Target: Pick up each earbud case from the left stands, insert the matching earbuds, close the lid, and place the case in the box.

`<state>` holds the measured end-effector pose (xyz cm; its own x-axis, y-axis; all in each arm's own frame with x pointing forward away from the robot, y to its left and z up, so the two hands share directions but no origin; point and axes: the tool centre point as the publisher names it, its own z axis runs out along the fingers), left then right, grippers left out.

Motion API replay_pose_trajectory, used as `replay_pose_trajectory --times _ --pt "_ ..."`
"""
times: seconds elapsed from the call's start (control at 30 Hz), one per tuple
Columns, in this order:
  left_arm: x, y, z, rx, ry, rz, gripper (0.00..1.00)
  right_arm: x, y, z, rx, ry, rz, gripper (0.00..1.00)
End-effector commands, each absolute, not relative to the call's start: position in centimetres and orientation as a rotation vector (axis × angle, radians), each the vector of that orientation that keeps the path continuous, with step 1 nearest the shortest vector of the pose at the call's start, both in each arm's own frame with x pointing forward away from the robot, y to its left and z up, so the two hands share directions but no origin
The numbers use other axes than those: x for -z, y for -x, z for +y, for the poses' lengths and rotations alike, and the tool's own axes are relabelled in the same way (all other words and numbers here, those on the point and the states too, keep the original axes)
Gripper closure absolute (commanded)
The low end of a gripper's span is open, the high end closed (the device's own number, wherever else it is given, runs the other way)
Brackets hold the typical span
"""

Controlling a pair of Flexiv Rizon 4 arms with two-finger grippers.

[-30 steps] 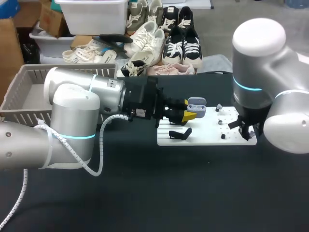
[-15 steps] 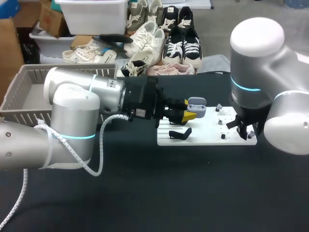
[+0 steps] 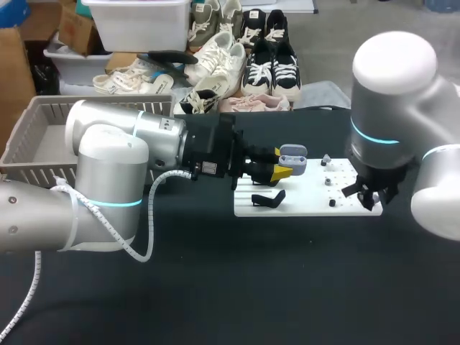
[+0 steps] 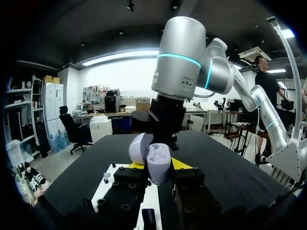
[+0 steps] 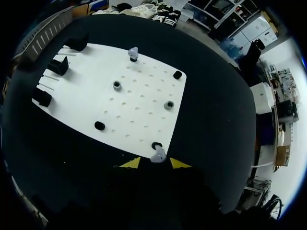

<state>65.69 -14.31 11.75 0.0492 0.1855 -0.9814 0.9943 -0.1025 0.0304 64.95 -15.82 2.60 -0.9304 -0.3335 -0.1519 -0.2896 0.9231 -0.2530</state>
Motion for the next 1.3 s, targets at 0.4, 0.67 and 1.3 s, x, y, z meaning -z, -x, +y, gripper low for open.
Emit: replay_pose_trajectory --times 0.4,0.67,1.3 --pt "-11.7 -65.8 -14.3 1.158 -1.442 1.267 1.00 -2.2 -64.9 -16.7 0.350 0.532 2.843 0.64" --pt "-11.7 -65.8 -14.3 1.158 -1.442 1.267 1.00 -2.2 -65.2 -16.6 0.354 0.572 2.829 0.67" --pt "-11.7 -65.8 -14.3 1.158 -1.442 1.267 1.00 -1.7 -65.9 -16.7 0.375 0.614 2.819 0.67"
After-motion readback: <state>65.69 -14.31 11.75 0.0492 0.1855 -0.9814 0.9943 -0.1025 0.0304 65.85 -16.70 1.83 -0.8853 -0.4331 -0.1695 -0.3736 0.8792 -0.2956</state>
